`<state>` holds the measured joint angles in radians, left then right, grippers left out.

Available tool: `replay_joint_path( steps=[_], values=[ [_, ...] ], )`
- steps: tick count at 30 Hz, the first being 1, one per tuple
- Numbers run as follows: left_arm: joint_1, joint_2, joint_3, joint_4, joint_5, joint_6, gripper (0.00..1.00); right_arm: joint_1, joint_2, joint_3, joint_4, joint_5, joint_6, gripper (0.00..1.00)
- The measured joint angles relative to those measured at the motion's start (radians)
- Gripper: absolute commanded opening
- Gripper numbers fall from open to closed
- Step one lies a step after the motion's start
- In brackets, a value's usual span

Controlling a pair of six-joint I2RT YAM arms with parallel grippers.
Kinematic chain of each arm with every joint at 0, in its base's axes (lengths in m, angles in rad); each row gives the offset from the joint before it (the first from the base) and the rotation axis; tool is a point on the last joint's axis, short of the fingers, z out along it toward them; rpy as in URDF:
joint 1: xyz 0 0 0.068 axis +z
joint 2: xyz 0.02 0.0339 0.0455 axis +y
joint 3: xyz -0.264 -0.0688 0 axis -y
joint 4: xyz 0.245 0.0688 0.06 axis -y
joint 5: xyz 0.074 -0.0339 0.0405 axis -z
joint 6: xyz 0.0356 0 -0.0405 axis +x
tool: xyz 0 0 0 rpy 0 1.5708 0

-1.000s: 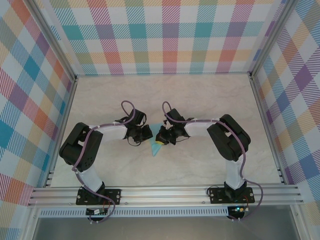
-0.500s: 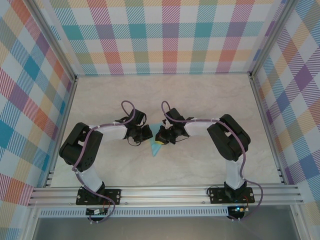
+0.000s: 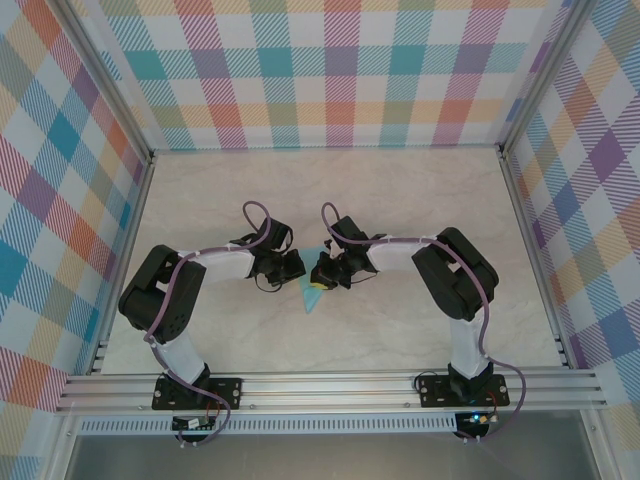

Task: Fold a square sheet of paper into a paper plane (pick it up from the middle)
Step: Third fold the triangle at the center of the table.

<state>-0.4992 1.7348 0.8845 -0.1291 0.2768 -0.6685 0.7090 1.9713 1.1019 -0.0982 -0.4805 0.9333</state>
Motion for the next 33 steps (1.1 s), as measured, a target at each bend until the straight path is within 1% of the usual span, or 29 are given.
replay_joint_path(
  steps=[7,12,19,23,25,27,29,31,33],
  values=[
    [0.000,0.000,0.001,-0.002,0.000,0.000,0.14,0.000,0.008,0.005,0.000,-0.003,0.000,0.11],
    [0.000,-0.009,0.001,-0.011,-0.017,-0.005,0.18,0.000,0.013,0.013,-0.003,-0.009,-0.001,0.17],
    [0.019,-0.098,-0.004,-0.052,-0.098,-0.046,0.20,0.004,0.014,0.024,-0.004,-0.019,-0.007,0.31],
    [0.050,-0.150,-0.039,-0.052,-0.129,-0.073,0.20,0.005,0.014,0.034,-0.003,-0.027,-0.010,0.46],
    [0.057,-0.167,-0.064,-0.052,-0.133,-0.080,0.20,0.006,0.012,0.038,0.000,-0.032,-0.015,0.50],
    [0.058,-0.175,-0.089,-0.052,-0.129,-0.083,0.20,0.006,0.010,0.039,0.000,-0.031,-0.023,0.50],
    [0.058,-0.182,-0.110,-0.051,-0.111,-0.084,0.20,0.006,0.010,0.039,-0.001,-0.027,-0.028,0.45],
    [0.058,-0.187,-0.126,-0.050,-0.085,-0.083,0.19,0.006,0.010,0.036,-0.005,-0.021,-0.034,0.37],
    [0.058,-0.193,-0.137,-0.041,-0.057,-0.083,0.18,0.006,0.010,0.029,-0.006,-0.010,-0.040,0.27]
  ],
)
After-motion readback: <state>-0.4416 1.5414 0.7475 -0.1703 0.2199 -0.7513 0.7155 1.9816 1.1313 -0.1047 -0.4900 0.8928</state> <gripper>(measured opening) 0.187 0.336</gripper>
